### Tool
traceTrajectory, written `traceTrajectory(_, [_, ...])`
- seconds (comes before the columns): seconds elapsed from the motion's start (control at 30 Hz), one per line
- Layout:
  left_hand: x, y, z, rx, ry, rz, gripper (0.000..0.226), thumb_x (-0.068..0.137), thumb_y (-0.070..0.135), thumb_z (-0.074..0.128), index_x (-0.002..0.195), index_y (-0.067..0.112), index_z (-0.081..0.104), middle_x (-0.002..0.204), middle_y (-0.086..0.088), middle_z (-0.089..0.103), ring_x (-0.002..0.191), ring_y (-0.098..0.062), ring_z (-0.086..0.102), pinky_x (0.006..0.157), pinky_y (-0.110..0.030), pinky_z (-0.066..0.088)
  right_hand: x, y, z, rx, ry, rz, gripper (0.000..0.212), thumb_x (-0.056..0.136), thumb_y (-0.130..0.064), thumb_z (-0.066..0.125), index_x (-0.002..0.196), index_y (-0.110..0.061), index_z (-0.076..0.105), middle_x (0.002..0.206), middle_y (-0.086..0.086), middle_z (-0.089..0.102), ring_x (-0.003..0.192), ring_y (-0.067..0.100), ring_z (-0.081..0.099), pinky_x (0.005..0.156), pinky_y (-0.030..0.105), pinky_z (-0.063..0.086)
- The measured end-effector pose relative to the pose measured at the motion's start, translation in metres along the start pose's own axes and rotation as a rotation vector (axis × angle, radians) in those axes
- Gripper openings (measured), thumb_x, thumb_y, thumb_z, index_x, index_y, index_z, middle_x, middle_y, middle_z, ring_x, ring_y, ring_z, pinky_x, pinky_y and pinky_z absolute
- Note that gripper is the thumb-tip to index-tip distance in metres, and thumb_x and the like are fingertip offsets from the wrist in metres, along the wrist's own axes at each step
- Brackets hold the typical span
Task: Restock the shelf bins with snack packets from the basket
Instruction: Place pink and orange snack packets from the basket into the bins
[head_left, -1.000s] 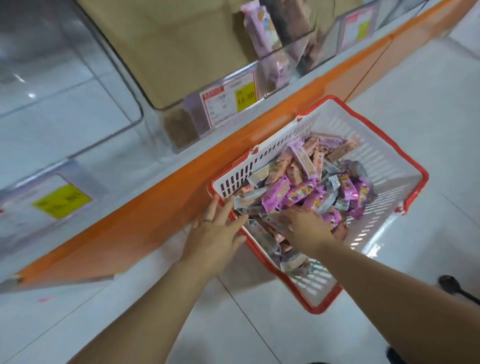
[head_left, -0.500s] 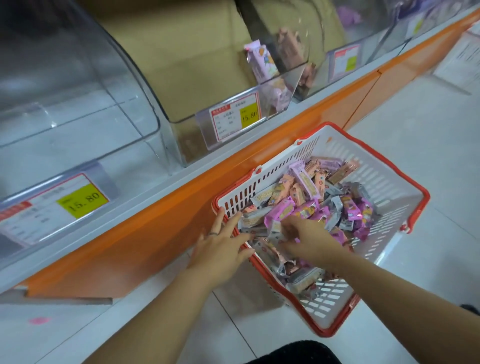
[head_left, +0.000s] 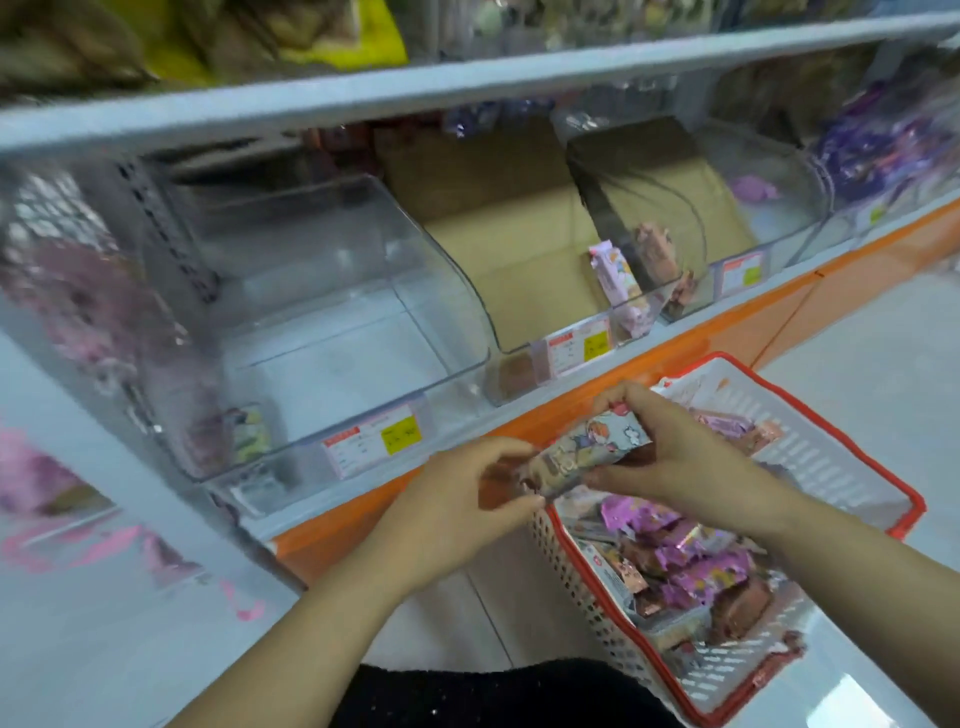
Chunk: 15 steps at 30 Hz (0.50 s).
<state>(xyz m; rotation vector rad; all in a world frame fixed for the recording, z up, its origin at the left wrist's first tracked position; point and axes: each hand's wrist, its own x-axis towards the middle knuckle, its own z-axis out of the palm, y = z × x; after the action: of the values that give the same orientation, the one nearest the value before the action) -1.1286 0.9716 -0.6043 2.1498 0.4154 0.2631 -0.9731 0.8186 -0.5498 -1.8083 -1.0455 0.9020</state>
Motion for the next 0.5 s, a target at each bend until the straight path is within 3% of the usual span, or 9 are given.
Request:
traceTrajectory(0.07, [-0.014,0.003,-0.017,0.025,0.078,0.032,0.035,0.075,0.036,0.072,0.109,0.033,0.063,0.106,0.017,0.066,0.097,0.006,0.059,0.090,-0.022,0.047,0.004,-0.019,0.009,0.038,-0.032,-0.021,0.038,0.082,-0.009,0.071,0.111,-0.019,0.049,0.087,-0.001,0.070,0.072,0.017,0.067,0.064,0.024,0.051])
traceTrajectory(0.17, [-0.030,0.010,-0.034,0.057,0.253,0.051,0.027,0.070,0.046,0.062,0.097,0.043,0.059,0.096,0.019,0.065,0.088,0.008,0.059,0.082,-0.012,0.044,0.015,-0.040,0.029,0.214,0.042,-0.065,0.044,0.082,0.003,0.066,0.113,-0.023,0.049,0.080,-0.015,0.070,0.076,-0.002,0.067,0.067,0.014,0.050])
traceTrajectory(0.3, [-0.046,0.020,-0.052,0.109,0.546,0.017,0.025,0.073,0.038,0.069,0.092,0.047,0.056,0.091,0.022,0.062,0.086,0.007,0.058,0.075,-0.008,0.042,0.033,-0.061,0.068,0.334,0.183,-0.081,0.053,0.075,-0.010,0.076,0.121,-0.010,0.050,0.094,0.009,0.071,0.090,0.022,0.069,0.087,0.042,0.055])
traceTrajectory(0.37, [-0.051,0.023,-0.063,0.167,0.638,0.015,0.028,0.075,0.031,0.072,0.091,0.046,0.055,0.090,0.020,0.060,0.085,0.005,0.056,0.072,-0.005,0.040,0.043,-0.071,0.085,0.347,0.178,-0.107,0.053,0.071,-0.017,0.082,0.113,-0.015,0.050,0.089,0.005,0.071,0.086,0.021,0.069,0.087,0.044,0.054])
traceTrajectory(0.43, [-0.057,0.022,-0.077,0.255,0.672,0.017,0.021,0.075,0.041,0.065,0.095,0.044,0.056,0.090,0.019,0.058,0.085,0.007,0.054,0.072,-0.005,0.039,0.055,-0.083,0.096,0.365,0.170,-0.138,0.039,0.076,-0.012,0.077,0.101,-0.021,0.048,0.085,0.001,0.068,0.084,0.019,0.067,0.087,0.045,0.054])
traceTrajectory(0.5, [-0.066,0.016,-0.093,0.383,0.679,-0.004,0.030,0.079,0.050,0.056,0.105,0.035,0.060,0.095,0.019,0.057,0.086,0.005,0.055,0.075,-0.013,0.043,0.071,-0.093,0.104,0.376,0.168,-0.176,0.032,0.082,-0.009,0.071,0.094,-0.023,0.044,0.084,-0.001,0.067,0.084,0.020,0.065,0.086,0.046,0.053])
